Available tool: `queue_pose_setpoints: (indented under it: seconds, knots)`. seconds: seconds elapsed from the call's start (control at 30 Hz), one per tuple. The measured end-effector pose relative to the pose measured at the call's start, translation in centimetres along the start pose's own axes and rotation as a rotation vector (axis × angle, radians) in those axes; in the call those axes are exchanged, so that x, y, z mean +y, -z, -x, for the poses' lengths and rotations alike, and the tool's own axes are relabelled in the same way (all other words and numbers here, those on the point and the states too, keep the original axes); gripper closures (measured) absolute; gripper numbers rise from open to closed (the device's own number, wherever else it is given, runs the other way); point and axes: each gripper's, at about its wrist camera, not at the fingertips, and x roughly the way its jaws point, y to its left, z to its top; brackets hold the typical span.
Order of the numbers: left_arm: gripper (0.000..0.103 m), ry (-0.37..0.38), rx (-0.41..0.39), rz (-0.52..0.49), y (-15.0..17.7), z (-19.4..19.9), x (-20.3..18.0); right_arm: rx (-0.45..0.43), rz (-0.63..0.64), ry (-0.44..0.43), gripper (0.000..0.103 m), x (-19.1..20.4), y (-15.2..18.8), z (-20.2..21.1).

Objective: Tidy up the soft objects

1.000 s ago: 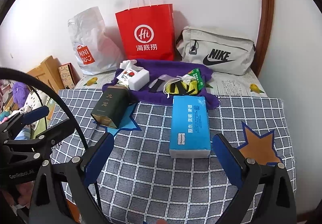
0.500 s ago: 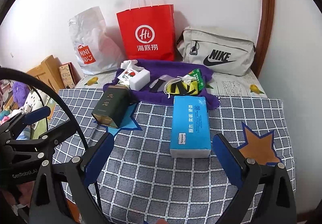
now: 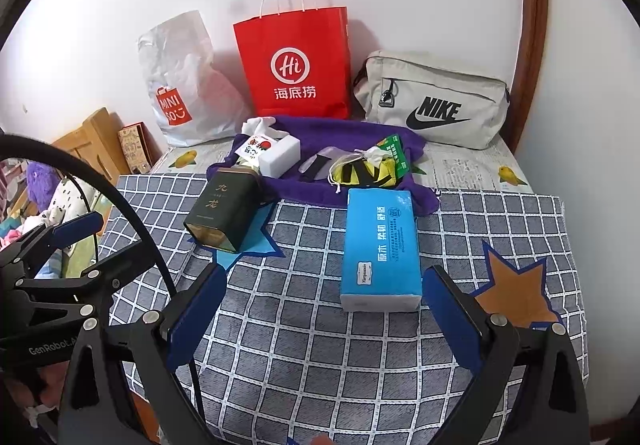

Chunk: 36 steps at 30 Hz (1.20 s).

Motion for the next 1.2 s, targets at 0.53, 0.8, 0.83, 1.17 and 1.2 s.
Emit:
queue_pose_setpoints:
  seconds: [0.53, 0.8, 0.83, 1.17, 1.2]
  knots:
    - [0.011, 0.004, 0.0, 0.002, -0.14, 0.04, 0.31, -0.003, 0.01, 0.009, 0.005, 0.12, -0.14, 0.25]
    - [0.011, 0.0, -0.002, 0.0, -0.07, 0.04, 0.49, -0.002, 0.013, 0.01, 0.005, 0.31, -0.21, 0.21]
    - [0.011, 0.0, -0.001, 0.0, -0.08, 0.01, 0.6, -0.001, 0.014, 0.01, 0.005, 0.36, -0.2, 0.22]
    - [0.011, -0.005, -0.009, 0.001, -0.05, 0.09, 0.72, -0.006, 0.018, 0.015, 0.005, 0.53, -0.3, 0.39]
    - [0.011, -0.007, -0.01, 0.0, -0.01, 0.13, 0.53, -0.007, 0.018, 0.015, 0.005, 0.52, -0.32, 0.37]
